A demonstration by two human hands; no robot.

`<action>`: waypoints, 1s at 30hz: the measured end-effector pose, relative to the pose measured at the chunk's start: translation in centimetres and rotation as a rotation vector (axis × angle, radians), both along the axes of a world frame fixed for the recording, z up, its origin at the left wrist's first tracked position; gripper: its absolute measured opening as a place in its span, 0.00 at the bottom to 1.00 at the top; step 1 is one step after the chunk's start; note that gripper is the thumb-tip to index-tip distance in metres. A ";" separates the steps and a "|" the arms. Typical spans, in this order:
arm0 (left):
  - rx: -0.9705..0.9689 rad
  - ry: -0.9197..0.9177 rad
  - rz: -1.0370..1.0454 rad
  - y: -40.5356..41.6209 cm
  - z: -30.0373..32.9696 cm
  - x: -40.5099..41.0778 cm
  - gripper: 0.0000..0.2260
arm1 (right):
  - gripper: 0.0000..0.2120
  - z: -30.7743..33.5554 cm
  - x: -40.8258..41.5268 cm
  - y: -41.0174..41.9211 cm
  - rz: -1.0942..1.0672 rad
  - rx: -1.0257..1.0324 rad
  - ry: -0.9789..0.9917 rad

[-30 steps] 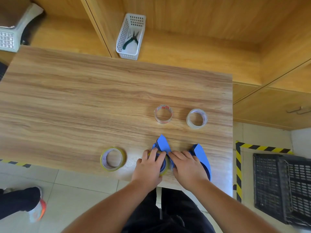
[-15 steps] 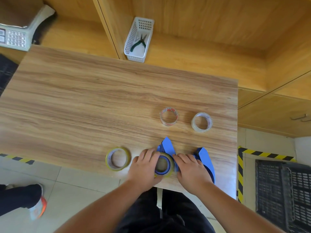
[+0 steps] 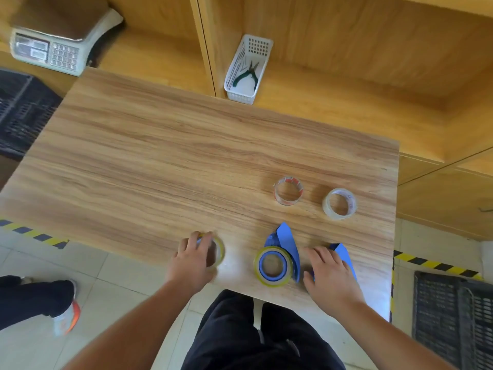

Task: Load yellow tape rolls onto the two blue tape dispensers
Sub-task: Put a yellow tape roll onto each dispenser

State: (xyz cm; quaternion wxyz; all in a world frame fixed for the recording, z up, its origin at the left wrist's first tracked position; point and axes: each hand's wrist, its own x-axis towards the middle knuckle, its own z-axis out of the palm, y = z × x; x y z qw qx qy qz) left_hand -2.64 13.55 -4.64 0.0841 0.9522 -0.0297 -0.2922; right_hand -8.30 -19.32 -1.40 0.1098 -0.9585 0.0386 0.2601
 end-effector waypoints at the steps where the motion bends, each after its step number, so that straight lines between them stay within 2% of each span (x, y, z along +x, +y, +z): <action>1: -0.006 0.008 0.009 -0.1 0.0 0.0 0.43 | 0.23 0.1 -0.1 -0.3 -0.003 -0.013 0.000; 6: -0.052 -0.002 0.056 -0.7 1.1 0.2 0.43 | 0.26 0.6 -1.3 -3.6 -0.062 -0.075 0.021; 11: -0.174 -0.109 0.079 -3.9 3.9 0.5 0.44 | 0.27 1.1 -2.9 -7.1 -0.145 -0.112 0.065; 19: -0.234 -0.210 -0.200 -13.6 6.1 -1.8 0.42 | 0.32 1.9 -5.0 -9.6 -0.149 -0.057 0.123; 24: -0.272 -0.156 -0.329 -18.6 5.9 -3.8 0.44 | 0.34 1.2 -6.3 -10.7 -0.115 0.024 0.210; 30: -0.237 -0.092 -0.404 -22.1 4.6 -5.6 0.44 | 0.34 0.4 -7.2 -10.9 -0.065 0.033 0.208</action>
